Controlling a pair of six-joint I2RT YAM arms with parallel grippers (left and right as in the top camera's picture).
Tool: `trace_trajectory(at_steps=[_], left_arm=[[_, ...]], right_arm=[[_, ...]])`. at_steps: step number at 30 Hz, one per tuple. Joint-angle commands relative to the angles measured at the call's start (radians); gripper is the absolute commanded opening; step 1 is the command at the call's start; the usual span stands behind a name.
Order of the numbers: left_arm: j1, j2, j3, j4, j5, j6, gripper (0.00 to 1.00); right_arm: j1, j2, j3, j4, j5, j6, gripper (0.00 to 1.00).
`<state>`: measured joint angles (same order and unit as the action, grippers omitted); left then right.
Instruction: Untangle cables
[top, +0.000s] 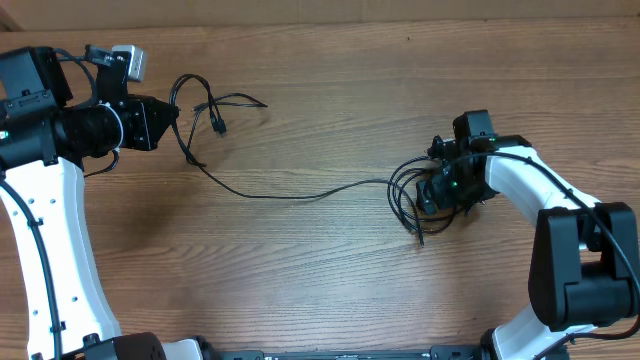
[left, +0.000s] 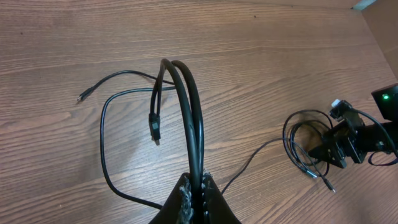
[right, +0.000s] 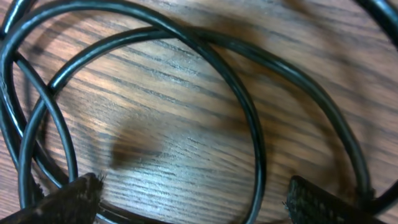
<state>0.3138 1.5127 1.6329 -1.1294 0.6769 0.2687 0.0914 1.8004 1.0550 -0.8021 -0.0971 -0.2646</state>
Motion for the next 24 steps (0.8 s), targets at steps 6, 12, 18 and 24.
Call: trace_trajectory(at_steps=[6,12,18,24], left_arm=[[-0.007,-0.012,0.006,0.004,0.022,0.024,0.05],[-0.007,-0.012,0.006,0.004,0.021,0.024,0.04],[-0.007,-0.012,0.006,0.004,0.018,0.024,0.05],[-0.007,-0.006,0.006,0.004,0.013,0.024,0.04]], right_arm=[[-0.002,-0.002,-0.009,0.014,-0.018,0.003,0.31],[-0.002,-0.003,-0.009,0.013,-0.021,0.006,0.04],[-0.002,-0.003,-0.003,0.016,-0.064,0.057,0.04],[-0.002,-0.014,0.146,-0.103,-0.062,0.08,0.04]])
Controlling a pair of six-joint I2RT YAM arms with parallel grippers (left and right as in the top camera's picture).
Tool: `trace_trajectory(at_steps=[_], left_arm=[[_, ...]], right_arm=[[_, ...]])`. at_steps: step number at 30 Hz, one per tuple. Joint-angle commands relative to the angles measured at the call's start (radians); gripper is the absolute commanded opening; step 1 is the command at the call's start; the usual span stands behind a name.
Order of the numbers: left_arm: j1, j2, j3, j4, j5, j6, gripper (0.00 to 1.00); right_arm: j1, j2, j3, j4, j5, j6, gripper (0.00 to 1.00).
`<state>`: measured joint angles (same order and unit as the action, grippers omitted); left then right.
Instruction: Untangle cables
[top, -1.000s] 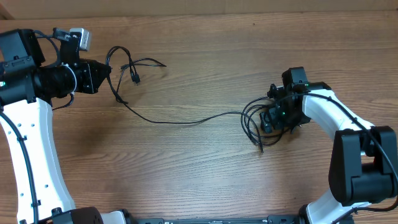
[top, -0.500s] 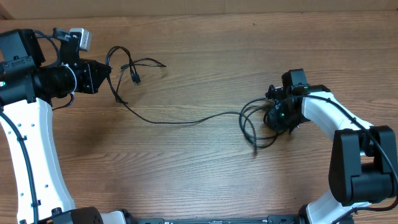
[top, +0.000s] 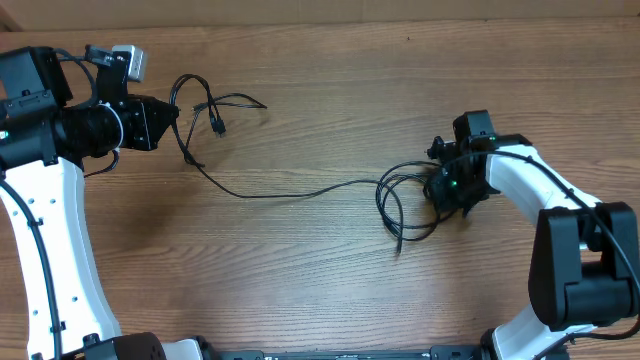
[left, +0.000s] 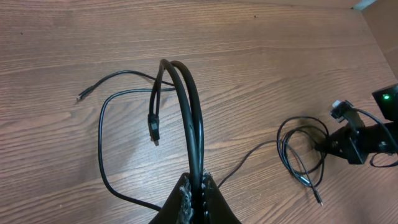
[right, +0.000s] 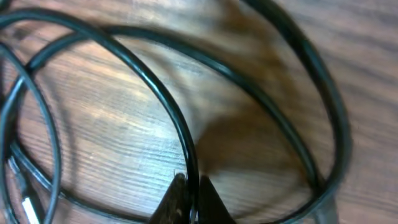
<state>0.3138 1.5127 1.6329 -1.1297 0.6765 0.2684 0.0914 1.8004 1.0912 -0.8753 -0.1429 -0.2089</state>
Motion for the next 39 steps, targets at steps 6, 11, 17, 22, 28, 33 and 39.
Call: trace_trajectory(at_steps=[6,11,17,22,28,33,39], left_arm=[[-0.007,0.004,0.005,0.003,-0.007,0.024,0.05],[-0.007,0.004,0.004,0.003,-0.007,0.024,0.04],[-0.007,0.004,0.004,0.003,-0.007,0.024,0.05],[-0.007,0.004,0.0,0.003,-0.006,0.024,0.04],[-0.007,0.004,-0.031,0.011,-0.003,0.023,0.04],[-0.007,0.004,-0.061,0.035,0.006,0.023,0.04],[-0.008,0.004,-0.061,0.037,0.03,0.023,0.04]], right_arm=[[-0.002,-0.072,0.448,-0.226,-0.016,0.032,0.04],[-0.002,-0.122,0.807,-0.337,-0.015,0.064,0.04],[-0.002,-0.142,1.187,-0.433,0.056,0.079,0.04],[-0.002,-0.145,1.423,-0.523,0.081,0.082,0.04],[-0.002,-0.122,1.431,-0.718,0.082,0.104,0.35],[-0.002,-0.056,1.339,-0.802,0.084,0.244,1.0],[-0.002,0.033,1.096,-0.706,0.178,0.547,1.0]])
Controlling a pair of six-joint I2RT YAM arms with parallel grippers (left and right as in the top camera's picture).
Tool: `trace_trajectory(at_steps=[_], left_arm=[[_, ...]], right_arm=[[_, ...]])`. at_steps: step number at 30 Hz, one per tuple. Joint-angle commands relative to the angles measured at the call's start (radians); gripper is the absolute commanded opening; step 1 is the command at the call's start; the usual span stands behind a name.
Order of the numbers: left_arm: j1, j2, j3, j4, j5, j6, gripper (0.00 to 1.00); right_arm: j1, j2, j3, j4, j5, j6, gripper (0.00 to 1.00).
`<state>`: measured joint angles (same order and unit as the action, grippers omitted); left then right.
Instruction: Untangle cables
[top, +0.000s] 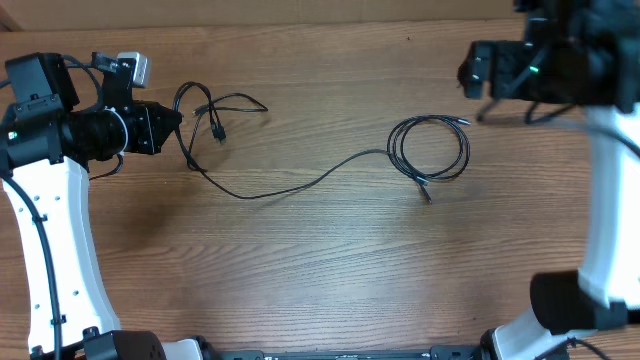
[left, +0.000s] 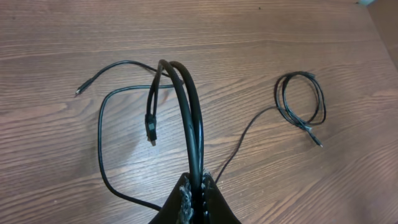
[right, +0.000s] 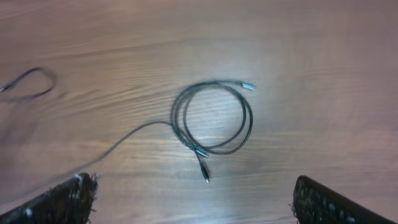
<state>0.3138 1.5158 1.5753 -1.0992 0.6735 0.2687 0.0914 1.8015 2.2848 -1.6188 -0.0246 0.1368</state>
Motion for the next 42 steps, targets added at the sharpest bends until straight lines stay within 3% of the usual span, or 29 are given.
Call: trace_trajectory(at_steps=[1,8,10,12,15,19,36,42], left_arm=[[-0.008,0.001,-0.003,0.006,0.033,0.023,0.04],[-0.008,0.001,-0.003,0.008,0.034,0.023,0.05],[-0.008,0.001,-0.003,0.008,0.034,0.023,0.04],[-0.008,0.001,-0.004,0.008,0.034,0.022,0.04],[-0.008,0.001,-0.003,0.008,0.034,0.023,0.04],[-0.008,0.001,-0.003,0.008,0.034,0.022,0.04],[-0.008,0.001,-0.004,0.005,0.034,0.014,0.04],[-0.02,0.001,-0.003,0.005,0.034,0.015,0.05]], right_arm=[[-0.002,0.041,-0.141,0.067,0.057,0.24,1.0],[0.01,0.063,-0.456,0.219,0.119,0.457,1.0],[0.01,0.063,-0.574,0.34,0.089,0.502,1.0],[0.01,0.063,-0.639,0.401,-0.002,0.429,1.0],[0.017,0.063,-0.729,0.465,-0.156,0.158,1.0],[0.043,0.063,-0.809,0.477,-0.116,0.032,1.0],[0.072,0.063,-1.059,0.618,-0.077,-0.011,0.99],[0.073,0.063,-1.148,0.745,-0.184,-0.011,0.8]])
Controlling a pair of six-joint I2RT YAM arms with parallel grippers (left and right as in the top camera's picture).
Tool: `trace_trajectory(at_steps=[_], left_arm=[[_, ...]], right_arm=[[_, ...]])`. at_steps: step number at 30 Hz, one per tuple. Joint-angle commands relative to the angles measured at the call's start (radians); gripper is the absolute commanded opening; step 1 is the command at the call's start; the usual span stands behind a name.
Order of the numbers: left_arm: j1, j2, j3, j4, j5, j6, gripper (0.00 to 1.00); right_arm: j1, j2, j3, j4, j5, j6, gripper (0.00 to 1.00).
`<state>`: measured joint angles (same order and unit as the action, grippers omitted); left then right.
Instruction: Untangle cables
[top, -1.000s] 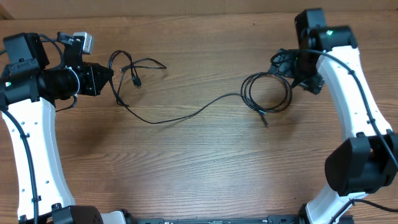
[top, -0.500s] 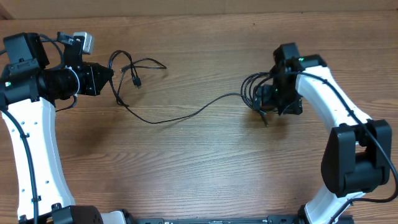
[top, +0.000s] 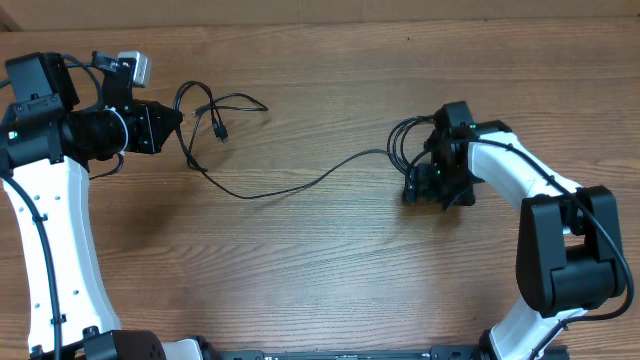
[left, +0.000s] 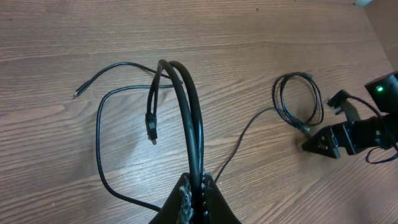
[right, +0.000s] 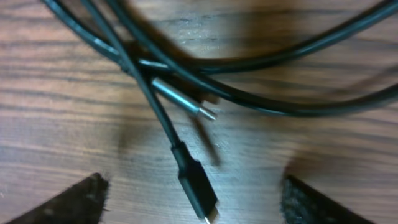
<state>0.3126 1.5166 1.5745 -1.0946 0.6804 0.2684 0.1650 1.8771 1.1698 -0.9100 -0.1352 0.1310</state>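
Black cables lie on the wooden table. My left gripper is shut on a thick doubled cable loop at the far left, with loose ends and a plug beside it. A thin cable runs right to a small coil. My right gripper is low at the coil's near end, open, with the cable's black plug lying between its fingers untouched. A second, metal-tipped end lies just beyond.
The table's back edge runs along the top of the overhead view. The right arm's white links reach in from the right. Bare wood lies between the two cable clusters and along the front.
My right arm was raised high at the back right, its gripper open above the coil. Now it is down at the coil's near end, open around the plug. The left gripper is unchanged.
My right gripper was open, low on the messy coil. Then it was shut on one strand, with the coil shifted left. Then it was open high above, the coil lying as a neat ring further back. Now it is low at the plug. The left held its loop throughout.
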Motion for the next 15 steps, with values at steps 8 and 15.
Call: trace_trajectory(at_steps=[8,15], left_arm=[[-0.049,0.0,-0.003,0.004,0.025,0.016,0.05],[-0.054,0.0,-0.003,0.004,0.023,0.016,0.04]], right_arm=[[0.031,-0.012,-0.069,0.098,-0.038,-0.003,0.04],[0.036,-0.014,0.002,0.012,0.008,-0.002,0.04]])
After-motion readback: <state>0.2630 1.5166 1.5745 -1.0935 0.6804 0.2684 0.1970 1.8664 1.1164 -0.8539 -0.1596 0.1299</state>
